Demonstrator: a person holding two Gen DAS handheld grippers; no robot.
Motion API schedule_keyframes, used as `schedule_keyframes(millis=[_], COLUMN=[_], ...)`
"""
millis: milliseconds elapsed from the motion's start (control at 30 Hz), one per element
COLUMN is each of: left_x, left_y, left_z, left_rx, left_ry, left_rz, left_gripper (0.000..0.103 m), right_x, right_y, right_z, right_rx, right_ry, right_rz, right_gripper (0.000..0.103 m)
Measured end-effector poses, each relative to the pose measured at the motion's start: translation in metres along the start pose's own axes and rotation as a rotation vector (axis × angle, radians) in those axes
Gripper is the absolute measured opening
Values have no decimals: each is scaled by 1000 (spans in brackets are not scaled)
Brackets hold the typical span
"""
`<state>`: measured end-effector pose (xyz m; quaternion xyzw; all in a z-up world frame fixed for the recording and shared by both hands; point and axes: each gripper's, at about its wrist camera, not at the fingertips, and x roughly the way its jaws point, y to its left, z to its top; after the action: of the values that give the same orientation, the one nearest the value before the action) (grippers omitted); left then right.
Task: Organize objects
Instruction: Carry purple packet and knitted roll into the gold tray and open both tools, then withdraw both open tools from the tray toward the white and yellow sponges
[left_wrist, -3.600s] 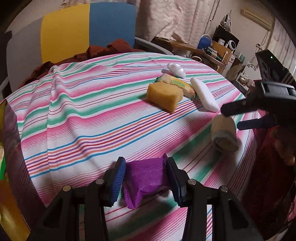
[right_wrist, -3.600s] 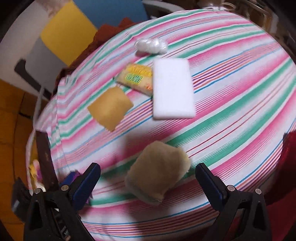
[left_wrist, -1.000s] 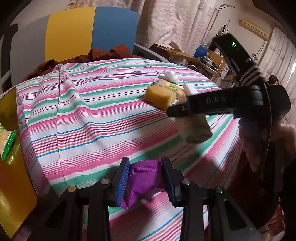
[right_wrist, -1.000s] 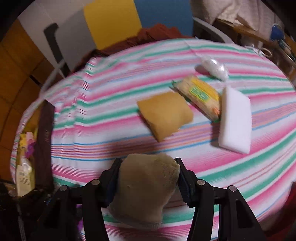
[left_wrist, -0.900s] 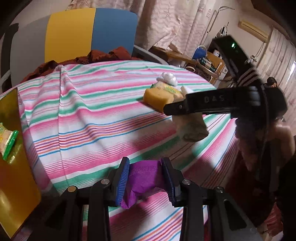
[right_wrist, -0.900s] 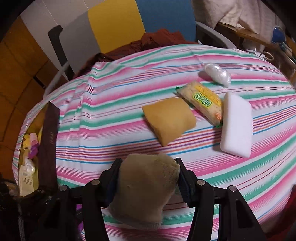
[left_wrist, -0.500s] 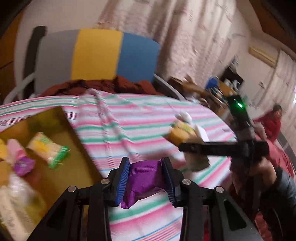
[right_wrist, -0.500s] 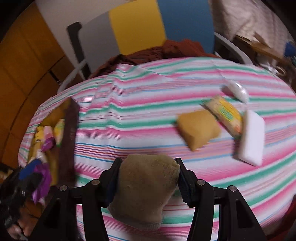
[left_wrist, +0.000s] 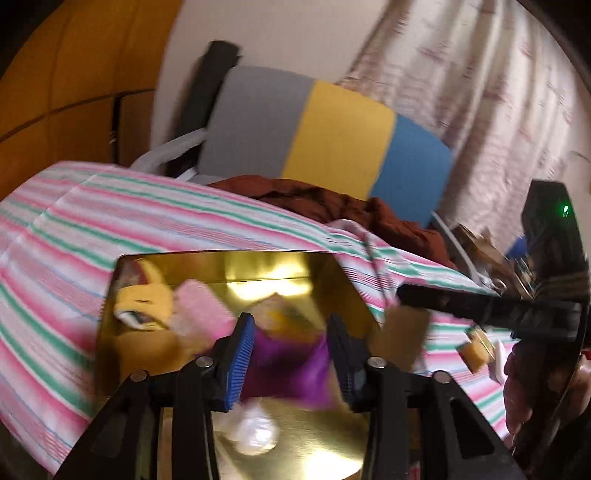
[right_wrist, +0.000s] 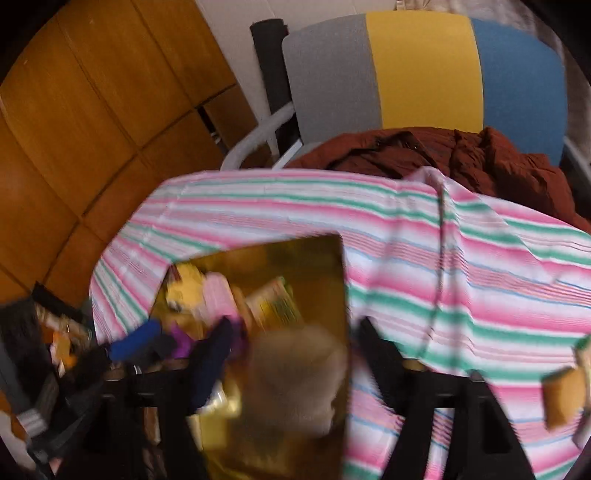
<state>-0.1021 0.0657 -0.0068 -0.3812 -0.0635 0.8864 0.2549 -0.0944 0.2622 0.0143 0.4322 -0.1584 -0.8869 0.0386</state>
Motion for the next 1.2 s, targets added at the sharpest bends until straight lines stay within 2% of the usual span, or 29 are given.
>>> schedule_keyframes(millis=[33, 167, 300, 400, 667, 1000, 1200], left_x=[1, 1, -6, -12, -25, -36, -42], left_y=[6, 24, 32, 23, -6, -22, -27], left_z=[0, -9, -23, -26, -34, -47, -52], left_rx=[-12, -65, -89, -59, 46, 92, 109], left_ry=[1, 18, 19, 8, -9, -3, -7], left_rz=[14, 39, 53, 68, 111, 173, 187], left_gripper=[46, 47, 47, 47, 47, 47, 47], right_x=[2, 2, -5, -10, -22, -41, -49], right_y=[3, 8, 6, 5, 15, 26, 27], right_z=[3, -3, -26, -45, -79, -103, -110], right_rx=[12, 0, -40, -66, -162, -205, -198], right_ry=[-14, -30, -40, -52, -99, -164, -180], right_rz=[-9, -23, -96, -139, -283, -334, -335], right_gripper=[92, 92, 93, 97, 97, 99, 100])
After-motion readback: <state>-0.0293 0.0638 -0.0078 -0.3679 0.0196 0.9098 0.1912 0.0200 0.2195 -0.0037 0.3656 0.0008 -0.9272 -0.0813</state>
